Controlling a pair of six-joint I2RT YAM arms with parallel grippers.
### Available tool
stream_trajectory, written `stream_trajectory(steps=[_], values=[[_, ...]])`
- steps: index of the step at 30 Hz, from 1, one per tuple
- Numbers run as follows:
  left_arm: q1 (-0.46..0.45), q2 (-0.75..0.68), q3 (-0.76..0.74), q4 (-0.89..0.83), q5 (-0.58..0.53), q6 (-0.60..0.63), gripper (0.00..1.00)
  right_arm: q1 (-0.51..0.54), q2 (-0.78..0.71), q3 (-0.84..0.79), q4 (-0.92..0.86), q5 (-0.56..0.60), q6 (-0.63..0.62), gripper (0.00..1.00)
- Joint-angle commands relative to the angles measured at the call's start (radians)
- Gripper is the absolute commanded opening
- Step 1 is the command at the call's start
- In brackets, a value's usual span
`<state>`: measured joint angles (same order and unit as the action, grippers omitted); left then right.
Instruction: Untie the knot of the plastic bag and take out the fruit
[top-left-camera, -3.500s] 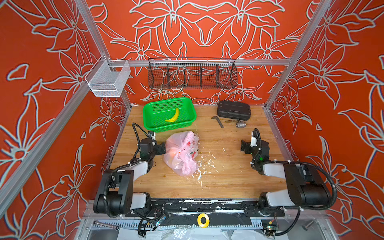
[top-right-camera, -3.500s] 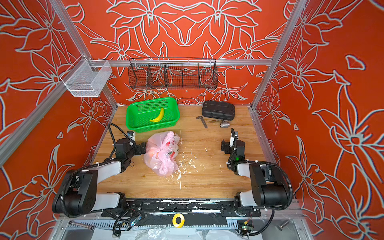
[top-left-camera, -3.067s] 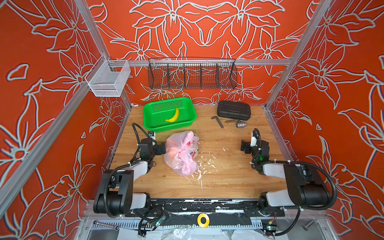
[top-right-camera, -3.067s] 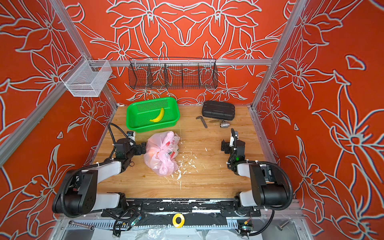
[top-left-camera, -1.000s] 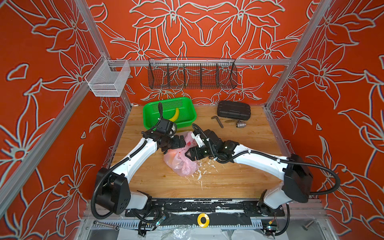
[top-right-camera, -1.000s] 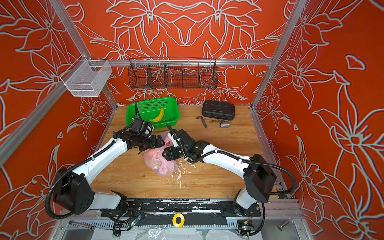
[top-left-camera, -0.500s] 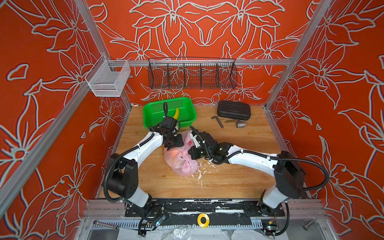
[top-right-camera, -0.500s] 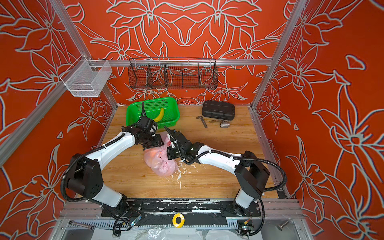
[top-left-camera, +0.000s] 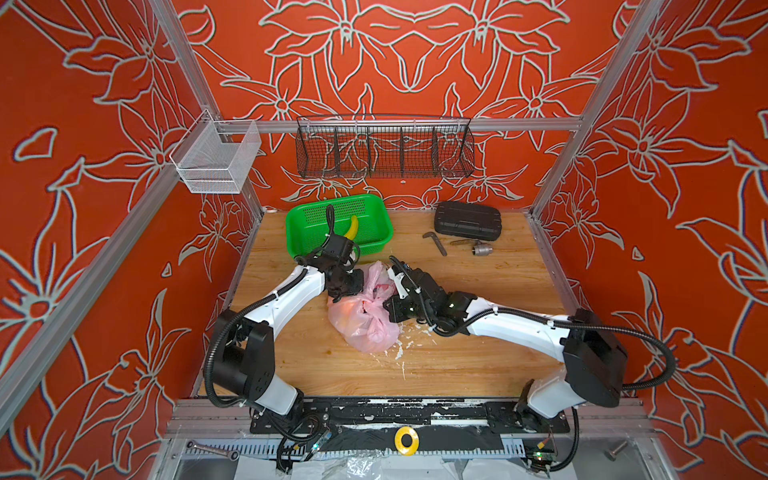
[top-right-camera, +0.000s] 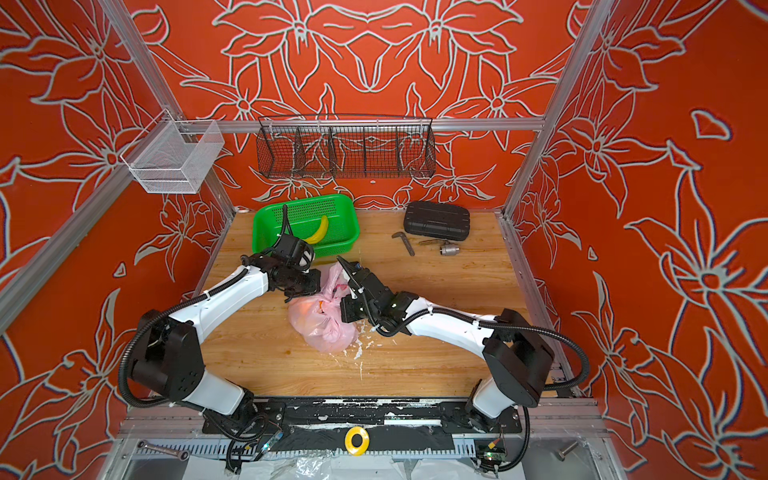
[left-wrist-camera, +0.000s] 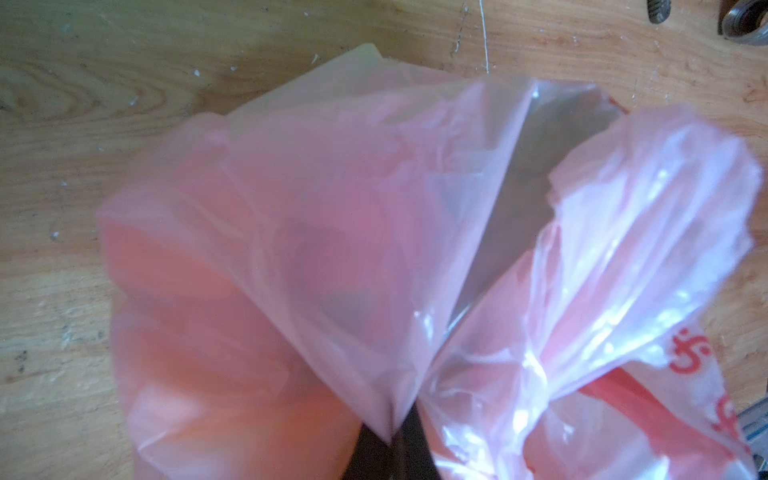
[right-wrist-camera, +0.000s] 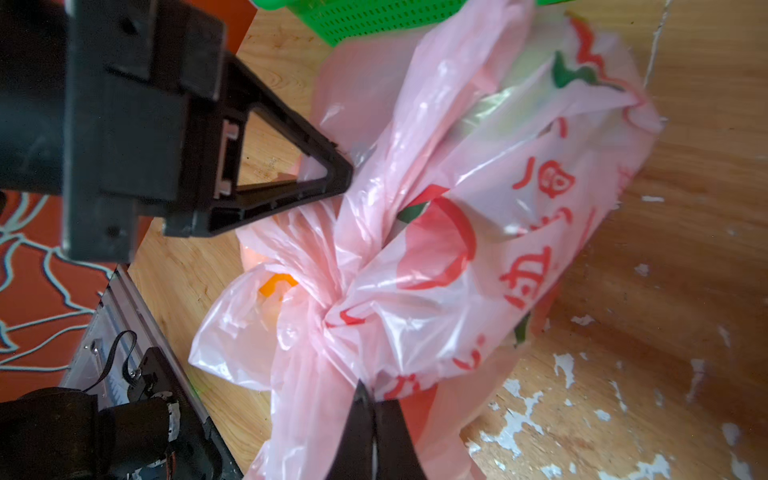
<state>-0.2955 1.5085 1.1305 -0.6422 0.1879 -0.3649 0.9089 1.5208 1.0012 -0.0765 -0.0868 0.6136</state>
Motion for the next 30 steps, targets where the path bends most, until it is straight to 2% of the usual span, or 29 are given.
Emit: stream_trajectory(steps=[1,6,10,13,14,15,16,17,18,20,23,26,30], values=[[0.025,-0.07,-0.021,-0.008,-0.038,-0.015,0.0,-0.041,-0.069,-0.046,-0.026,0.065,-0.001,0.0],[0.032,-0.142,-0.041,-0.02,-0.034,-0.025,0.0,-0.119,-0.144,-0.108,-0.051,0.084,-0.002,0.0],[0.049,-0.173,-0.057,-0.036,-0.076,-0.028,0.0,-0.195,-0.206,-0.164,-0.07,0.095,0.028,0.0],[0.067,-0.187,-0.063,-0.044,-0.085,-0.028,0.0,-0.211,-0.255,-0.211,-0.069,0.122,0.042,0.0],[0.067,-0.193,-0.063,-0.042,-0.077,-0.023,0.0,-0.211,-0.269,-0.219,-0.065,0.118,0.034,0.06],[0.067,-0.201,-0.063,-0.037,-0.056,-0.016,0.1,-0.211,-0.283,-0.223,-0.063,0.095,0.018,0.21],[0.067,-0.215,-0.064,-0.029,-0.03,-0.007,0.26,-0.211,-0.296,-0.219,-0.062,0.063,-0.014,0.36],[0.067,-0.227,-0.063,-0.022,-0.01,0.0,0.38,-0.211,-0.309,-0.205,-0.083,0.039,-0.043,0.46],[0.066,-0.249,-0.062,-0.017,0.007,0.005,0.51,-0.208,-0.32,-0.184,-0.116,0.031,-0.07,0.52],[0.055,-0.296,-0.06,-0.011,0.004,0.002,0.64,-0.197,-0.345,-0.142,-0.186,0.043,-0.125,0.58],[0.003,-0.361,-0.057,0.003,-0.02,0.031,0.72,-0.147,-0.379,-0.1,-0.207,0.027,-0.253,0.59],[-0.076,-0.388,-0.039,-0.005,-0.056,0.114,0.72,-0.084,-0.374,-0.051,-0.228,0.017,-0.38,0.6],[-0.182,-0.365,-0.012,-0.018,-0.129,0.23,0.72,-0.063,-0.274,0.041,-0.324,-0.031,-0.468,0.6]])
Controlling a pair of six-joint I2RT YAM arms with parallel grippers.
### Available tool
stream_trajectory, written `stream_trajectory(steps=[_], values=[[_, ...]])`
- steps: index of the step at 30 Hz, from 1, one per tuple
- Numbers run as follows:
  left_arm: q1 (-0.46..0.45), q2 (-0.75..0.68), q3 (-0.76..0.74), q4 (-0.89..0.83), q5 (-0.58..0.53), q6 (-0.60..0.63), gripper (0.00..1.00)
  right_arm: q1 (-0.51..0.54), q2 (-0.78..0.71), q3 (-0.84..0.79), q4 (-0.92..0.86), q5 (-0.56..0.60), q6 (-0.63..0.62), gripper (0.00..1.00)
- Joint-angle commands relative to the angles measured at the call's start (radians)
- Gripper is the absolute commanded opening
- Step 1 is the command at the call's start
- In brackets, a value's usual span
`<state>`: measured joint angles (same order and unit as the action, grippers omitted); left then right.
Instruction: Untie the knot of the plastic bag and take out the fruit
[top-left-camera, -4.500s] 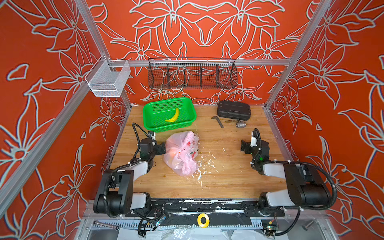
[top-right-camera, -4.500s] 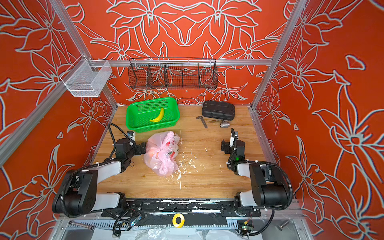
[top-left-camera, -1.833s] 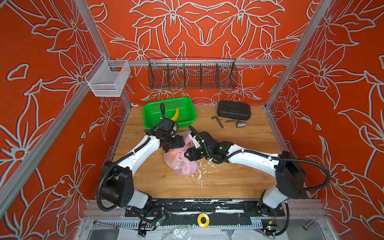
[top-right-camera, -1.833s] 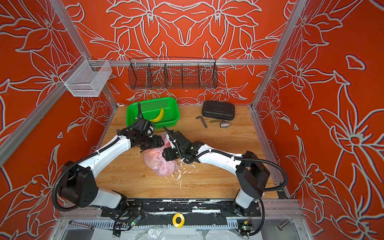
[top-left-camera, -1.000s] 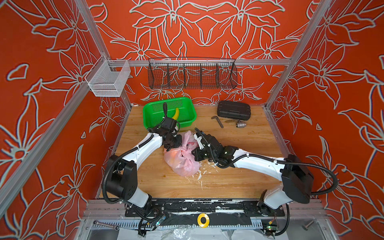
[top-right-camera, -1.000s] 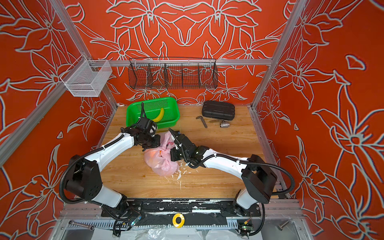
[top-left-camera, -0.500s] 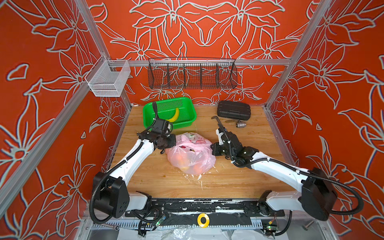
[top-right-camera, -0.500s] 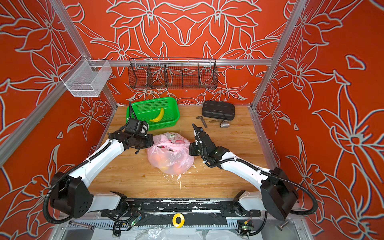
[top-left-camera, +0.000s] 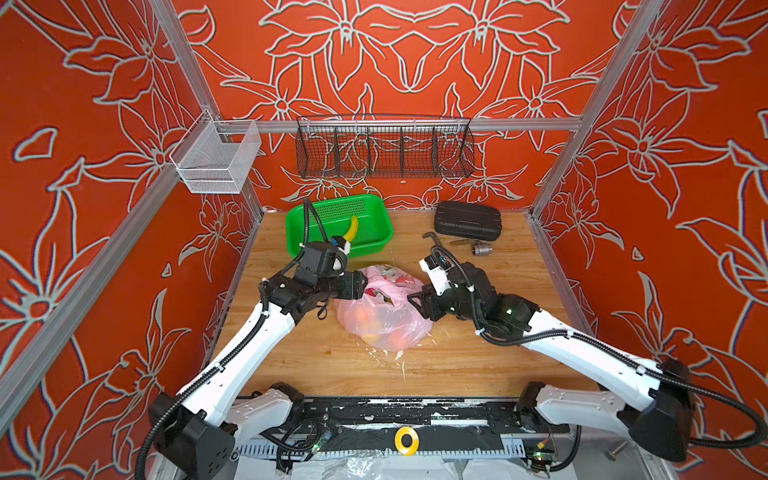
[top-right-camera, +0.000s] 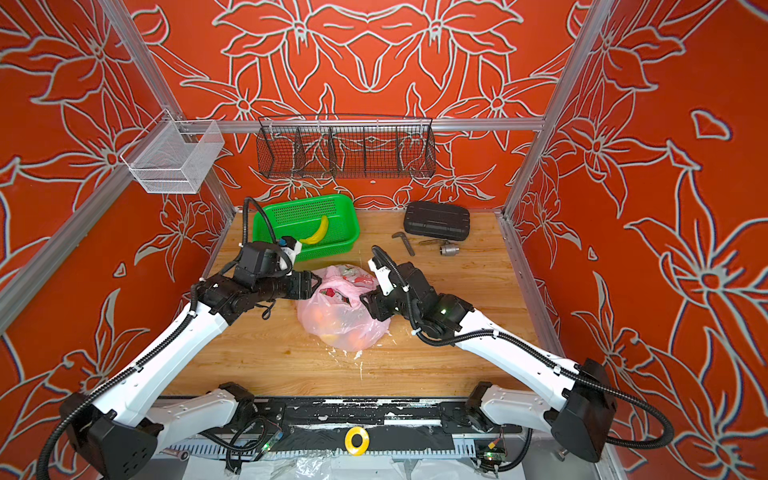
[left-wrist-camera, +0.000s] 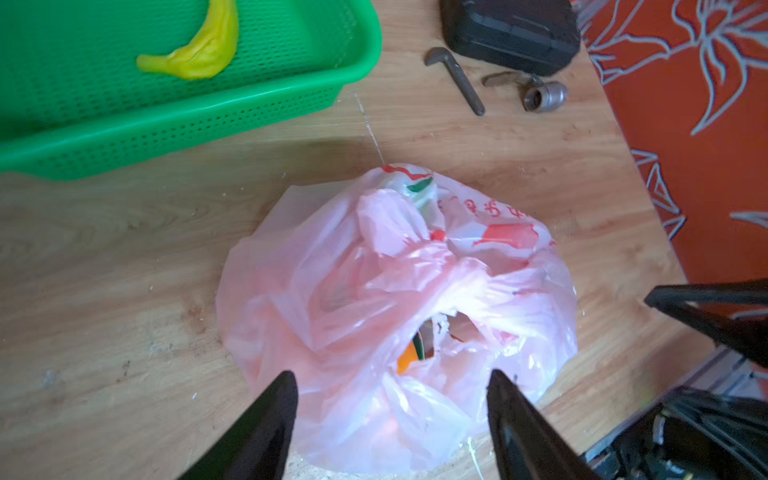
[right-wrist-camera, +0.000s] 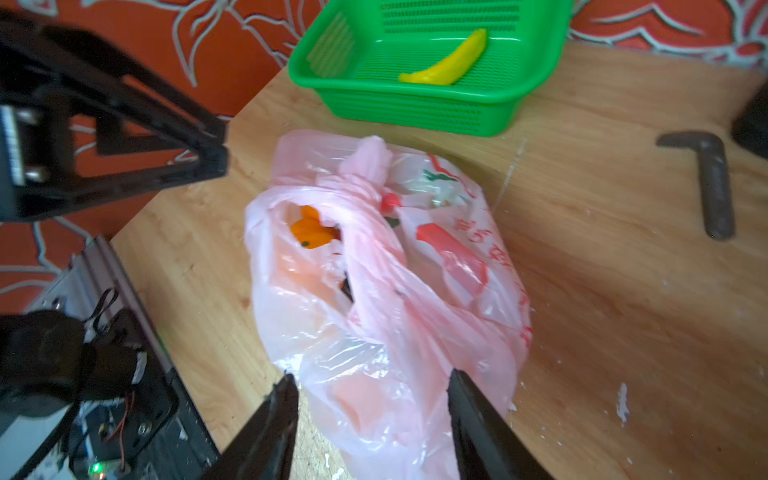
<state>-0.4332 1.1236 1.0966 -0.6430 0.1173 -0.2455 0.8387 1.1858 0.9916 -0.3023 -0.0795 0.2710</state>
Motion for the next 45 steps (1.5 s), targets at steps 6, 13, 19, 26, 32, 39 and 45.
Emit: stream_trajectory(steps=[6,13,19,26,32,39,45], values=[[-0.116,0.127,0.076,-0.038,-0.101,0.19,0.75,0.024,0.235,0.147,-0.159,0.0,-0.149,0.59],[-0.138,0.25,0.107,0.008,-0.141,0.19,0.83,0.024,0.305,0.141,-0.115,0.02,-0.115,0.25],[-0.138,0.309,0.101,-0.007,-0.223,0.165,0.55,0.024,0.26,0.077,-0.028,0.013,-0.056,0.07],[-0.127,0.29,0.068,0.011,-0.238,0.112,0.04,0.014,0.167,0.0,0.059,0.101,0.004,0.0],[0.01,0.19,0.022,0.026,-0.179,-0.027,0.0,-0.051,0.013,-0.137,0.127,0.194,0.117,0.0],[0.113,-0.015,-0.105,0.134,-0.11,-0.138,0.0,-0.106,-0.245,-0.455,0.313,0.298,0.273,0.09],[0.114,-0.073,-0.125,0.147,-0.1,-0.14,0.0,-0.105,-0.353,-0.486,0.26,0.284,0.252,0.52]])
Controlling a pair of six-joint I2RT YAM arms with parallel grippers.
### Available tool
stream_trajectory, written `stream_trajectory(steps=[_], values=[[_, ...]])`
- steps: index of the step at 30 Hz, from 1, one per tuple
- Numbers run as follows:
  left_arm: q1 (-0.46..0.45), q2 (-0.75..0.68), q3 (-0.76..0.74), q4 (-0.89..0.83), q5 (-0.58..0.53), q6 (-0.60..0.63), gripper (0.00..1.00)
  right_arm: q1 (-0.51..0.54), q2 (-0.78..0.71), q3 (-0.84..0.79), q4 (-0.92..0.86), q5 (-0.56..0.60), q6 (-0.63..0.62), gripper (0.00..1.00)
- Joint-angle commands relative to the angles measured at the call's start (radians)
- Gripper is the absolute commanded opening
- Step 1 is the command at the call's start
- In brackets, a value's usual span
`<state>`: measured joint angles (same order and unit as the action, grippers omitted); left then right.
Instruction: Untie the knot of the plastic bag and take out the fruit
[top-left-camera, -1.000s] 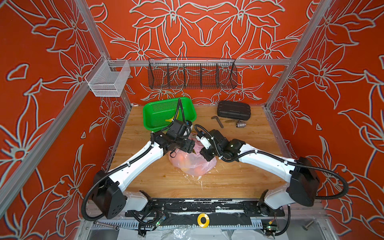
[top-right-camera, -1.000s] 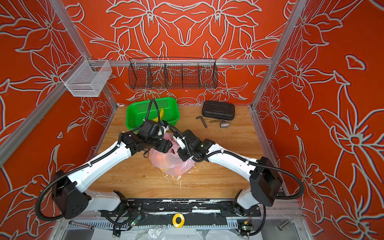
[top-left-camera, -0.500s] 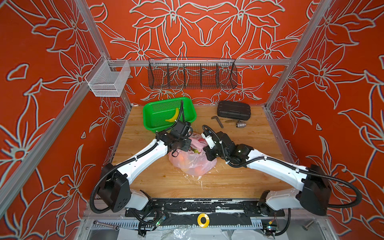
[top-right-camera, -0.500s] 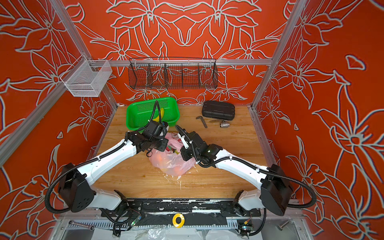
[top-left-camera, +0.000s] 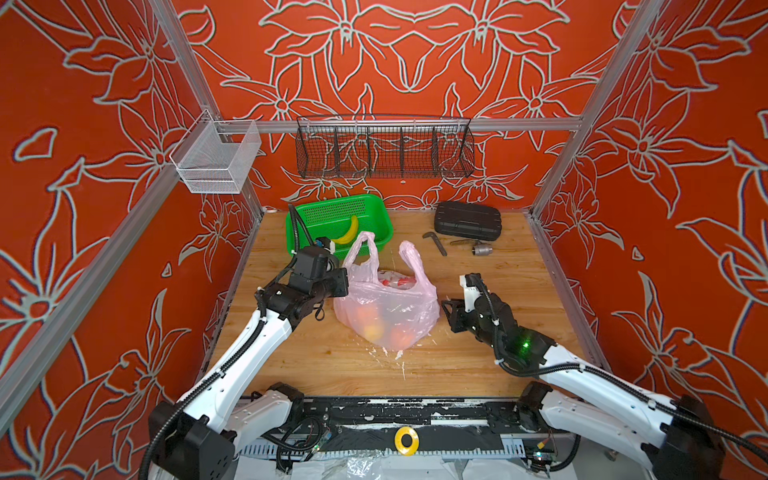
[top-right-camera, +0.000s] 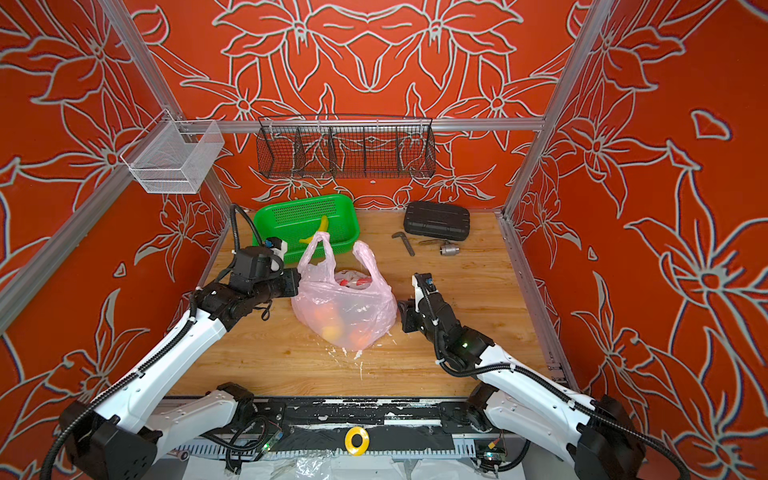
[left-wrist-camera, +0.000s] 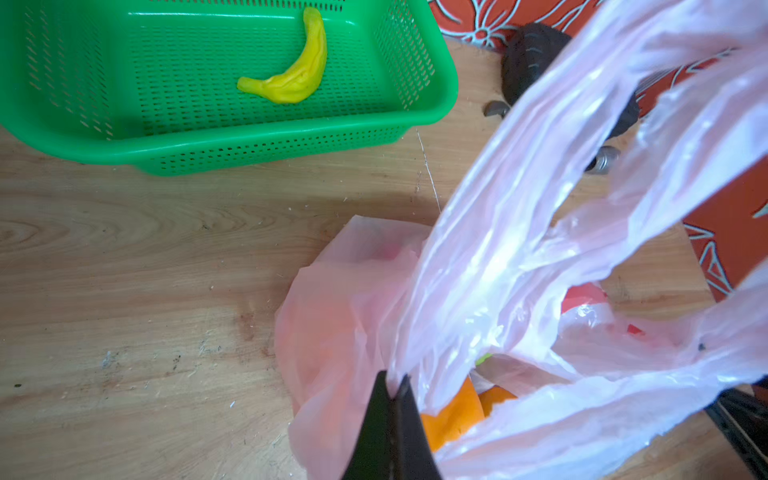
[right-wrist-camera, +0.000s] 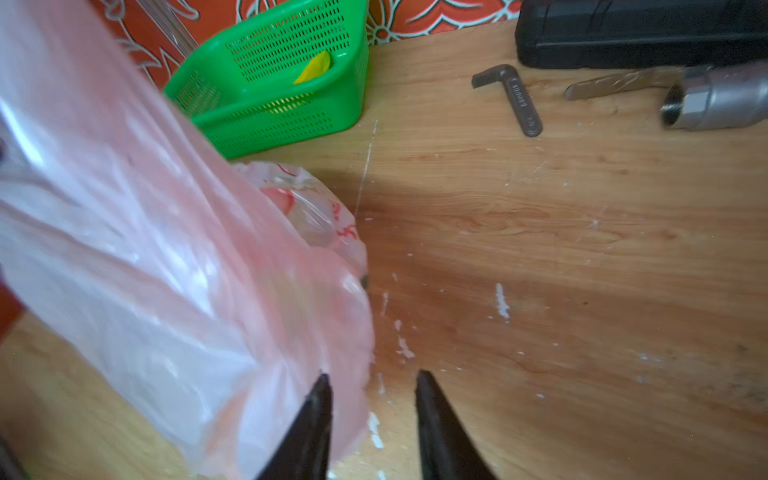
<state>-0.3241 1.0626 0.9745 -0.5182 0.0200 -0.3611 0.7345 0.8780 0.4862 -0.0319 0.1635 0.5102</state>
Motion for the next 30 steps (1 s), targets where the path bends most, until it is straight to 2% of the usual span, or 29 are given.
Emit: stream_trajectory(steps=[1,4,6,8,12,15,18,22,26,30], values=[[0.004,-0.012,0.003,0.014,-0.001,-0.027,0.0,-0.002,-0.058,0.053,-0.048,0.046,-0.016,0.58],[0.005,-0.016,0.01,-0.003,0.014,-0.027,0.0,-0.002,-0.076,0.162,-0.094,0.004,-0.155,0.71],[0.004,-0.025,0.009,-0.008,0.021,-0.03,0.0,-0.002,-0.04,0.281,-0.124,-0.084,-0.276,0.76],[0.004,-0.038,0.003,-0.012,0.019,-0.036,0.0,-0.001,0.036,0.415,-0.205,-0.174,-0.379,0.78],[0.004,-0.065,-0.014,-0.017,0.012,-0.041,0.0,0.001,0.286,0.811,-0.474,-0.373,-0.524,0.77],[0.004,-0.068,-0.012,-0.033,0.012,-0.043,0.0,0.017,0.452,1.035,-0.609,-0.454,-0.588,0.77],[0.005,-0.109,-0.018,-0.045,0.007,-0.042,0.0,0.039,0.613,1.238,-0.745,-0.446,-0.63,0.77],[0.004,-0.13,-0.026,-0.058,-0.005,-0.043,0.0,0.055,0.79,1.41,-0.874,-0.444,-0.648,0.77],[0.004,-0.142,-0.024,-0.064,-0.004,-0.041,0.0,0.069,0.923,1.504,-0.971,-0.443,-0.644,0.76],[0.004,-0.145,-0.021,-0.065,0.0,-0.037,0.0,0.073,1.01,1.511,-0.973,-0.469,-0.628,0.76]])
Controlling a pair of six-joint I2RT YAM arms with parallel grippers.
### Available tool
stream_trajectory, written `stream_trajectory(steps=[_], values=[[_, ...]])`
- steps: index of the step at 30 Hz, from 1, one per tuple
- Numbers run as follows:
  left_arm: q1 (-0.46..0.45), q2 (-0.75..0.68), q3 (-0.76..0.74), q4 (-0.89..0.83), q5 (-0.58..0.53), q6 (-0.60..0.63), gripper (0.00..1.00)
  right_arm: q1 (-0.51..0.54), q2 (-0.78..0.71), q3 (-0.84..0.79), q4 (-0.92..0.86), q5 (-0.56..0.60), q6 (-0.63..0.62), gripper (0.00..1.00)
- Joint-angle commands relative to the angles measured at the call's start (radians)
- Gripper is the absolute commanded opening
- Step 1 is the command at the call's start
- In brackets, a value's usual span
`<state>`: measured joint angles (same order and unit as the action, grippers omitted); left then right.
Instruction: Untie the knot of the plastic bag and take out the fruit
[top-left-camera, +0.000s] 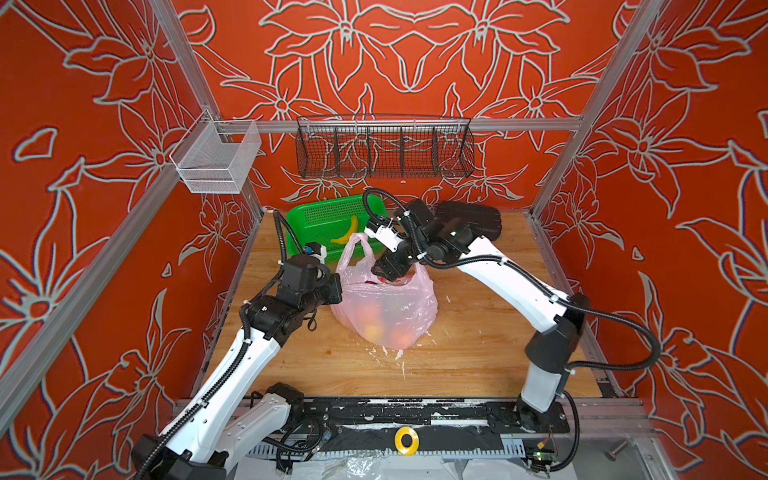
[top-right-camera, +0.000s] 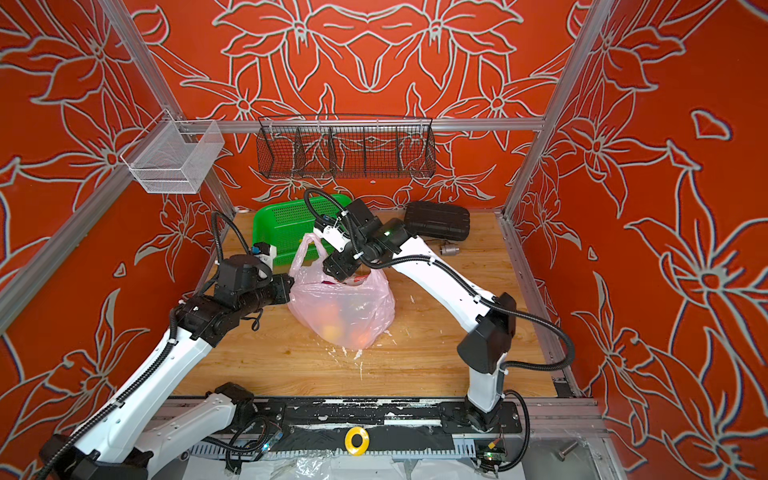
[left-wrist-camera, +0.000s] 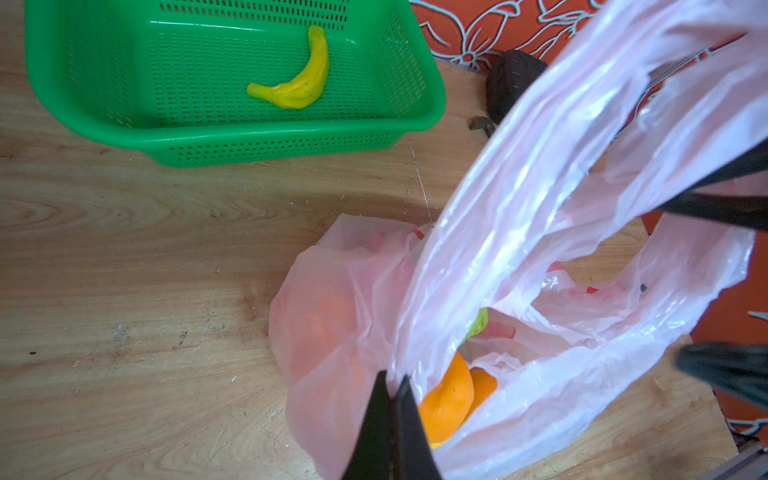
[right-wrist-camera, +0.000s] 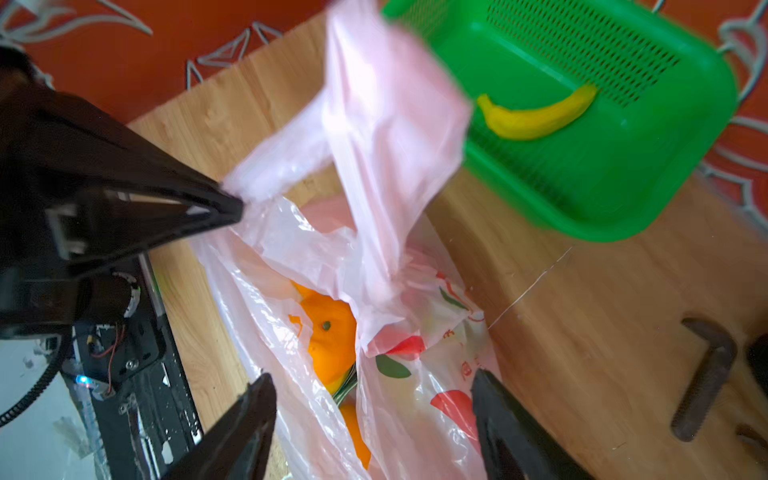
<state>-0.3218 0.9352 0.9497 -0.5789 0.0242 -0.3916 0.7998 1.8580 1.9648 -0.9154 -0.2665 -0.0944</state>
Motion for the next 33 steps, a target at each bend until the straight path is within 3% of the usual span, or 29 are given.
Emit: stream_trajectory(steps=[1,10,11,13,15,18,23,28,31,33], values=[[0.002,-0.018,0.004,-0.003,-0.003,-0.004,0.0,0.01,0.045,0.029,-0.083,-0.045,-0.021,0.76],[0.001,-0.012,-0.005,0.001,0.005,0.006,0.0,0.012,0.156,-0.018,0.076,-0.092,0.092,0.69],[0.002,-0.01,-0.007,0.0,0.006,0.009,0.0,0.012,0.163,-0.021,0.089,-0.092,0.101,0.65],[0.002,-0.01,-0.008,-0.001,0.002,0.012,0.0,0.013,0.171,-0.027,0.115,-0.075,0.116,0.47],[0.002,-0.01,-0.009,-0.006,-0.008,0.016,0.0,0.013,0.163,-0.037,0.14,-0.017,0.123,0.23],[0.003,-0.018,-0.01,-0.018,-0.035,0.015,0.0,0.011,0.124,-0.078,0.187,0.102,0.127,0.0],[0.004,-0.035,-0.016,-0.03,-0.094,0.027,0.01,-0.014,0.004,-0.188,0.297,0.321,0.151,0.0],[0.018,-0.04,-0.018,-0.025,-0.125,0.054,0.05,-0.083,-0.135,-0.312,0.397,0.401,0.246,0.0],[0.029,-0.025,-0.003,-0.022,-0.103,0.074,0.19,-0.128,-0.224,-0.403,0.462,0.422,0.312,0.0],[0.029,-0.003,0.02,-0.028,-0.073,0.092,0.34,-0.149,-0.273,-0.451,0.488,0.417,0.357,0.0]])
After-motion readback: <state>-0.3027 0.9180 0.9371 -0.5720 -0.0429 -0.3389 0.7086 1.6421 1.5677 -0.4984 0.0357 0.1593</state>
